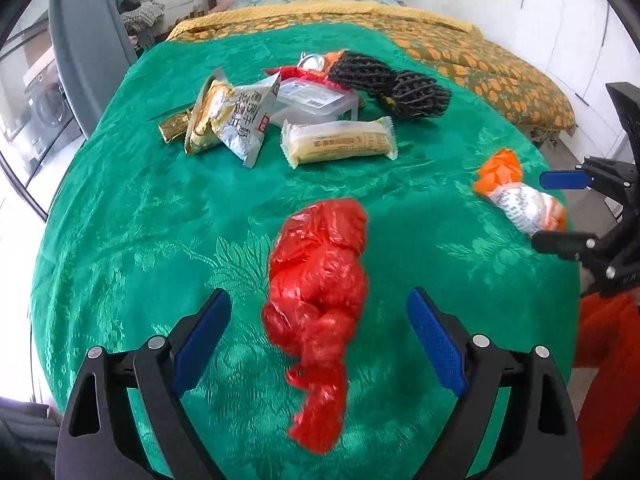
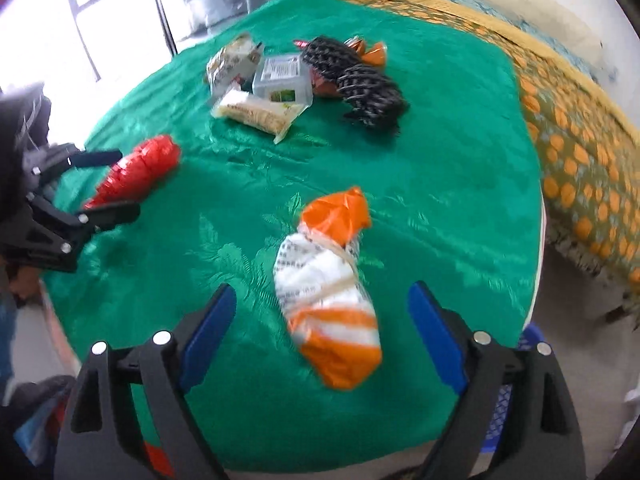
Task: Collect trash
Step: 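Grasp the orange-white snack wrapper with the right gripper while the left holds the red bag, then carry bag and wrapper to the blue wastebasket and open both grippers over it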
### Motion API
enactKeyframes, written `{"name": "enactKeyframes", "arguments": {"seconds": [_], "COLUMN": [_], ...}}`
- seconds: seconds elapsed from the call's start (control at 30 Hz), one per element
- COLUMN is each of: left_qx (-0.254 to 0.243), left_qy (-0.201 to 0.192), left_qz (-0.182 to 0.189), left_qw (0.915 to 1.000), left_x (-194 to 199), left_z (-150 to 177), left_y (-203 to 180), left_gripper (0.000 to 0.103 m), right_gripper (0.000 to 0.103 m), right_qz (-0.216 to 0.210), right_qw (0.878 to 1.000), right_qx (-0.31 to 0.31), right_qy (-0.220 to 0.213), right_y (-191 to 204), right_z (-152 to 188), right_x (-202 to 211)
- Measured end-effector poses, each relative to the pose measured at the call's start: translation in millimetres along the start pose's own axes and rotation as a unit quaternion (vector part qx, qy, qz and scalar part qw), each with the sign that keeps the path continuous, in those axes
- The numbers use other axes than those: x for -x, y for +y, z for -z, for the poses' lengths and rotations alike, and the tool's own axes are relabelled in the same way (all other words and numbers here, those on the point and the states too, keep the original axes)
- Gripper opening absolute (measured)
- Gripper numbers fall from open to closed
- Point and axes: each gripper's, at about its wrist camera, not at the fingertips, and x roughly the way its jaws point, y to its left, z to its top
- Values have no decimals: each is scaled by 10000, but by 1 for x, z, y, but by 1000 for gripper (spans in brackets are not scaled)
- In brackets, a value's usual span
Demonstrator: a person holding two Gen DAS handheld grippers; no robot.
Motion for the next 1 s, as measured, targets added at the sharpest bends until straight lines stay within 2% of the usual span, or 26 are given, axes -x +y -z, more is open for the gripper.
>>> {"name": "enactKeyframes", "arguments": {"seconds": [0.07, 0.1, 0.23, 0.43, 0.57, 0.67, 0.87, 1.0], "left_qx": [-71, -108, -79, -7, 79, 64, -178, -410], "left_qy": [74, 103, 87, -190, -349, -395, -325, -158], "left_qz": [-106, -169, -70, 139, 558, 945, 1712, 1981], "left_qw": [9999, 9997, 9999, 9997, 9978, 9947, 9845, 9792], "left_x": [-4, -6, -6, 9, 22, 26, 17, -4], "left_z": [0, 0, -2, -9, -22, -35, -71, -86], "left_y": [-1, -2, -3, -19, -48, -84, -182, -248], "left_gripper": [78, 75, 44, 42, 42, 42, 42, 42], "right_gripper": [56, 50, 48, 48, 48, 48, 48, 48], "right_qz": [27, 8, -97, -439, -475, -129, 704, 1056], "right_qw": [9998, 9997, 9998, 9964, 9888, 9833, 9688, 9555], "right_qx": [129, 131, -74, -579, -1194, -1588, -2215, -2648], "right_qy": [140, 207, 135, -430, -762, -883, -864, -758], "right_y": [3, 2, -6, -26, -67, -111, -194, -238], "right_z": [-3, -4, 0, 10, 29, 51, 98, 136], "right_x": [-7, -9, -4, 30, 56, 73, 88, 77]}}
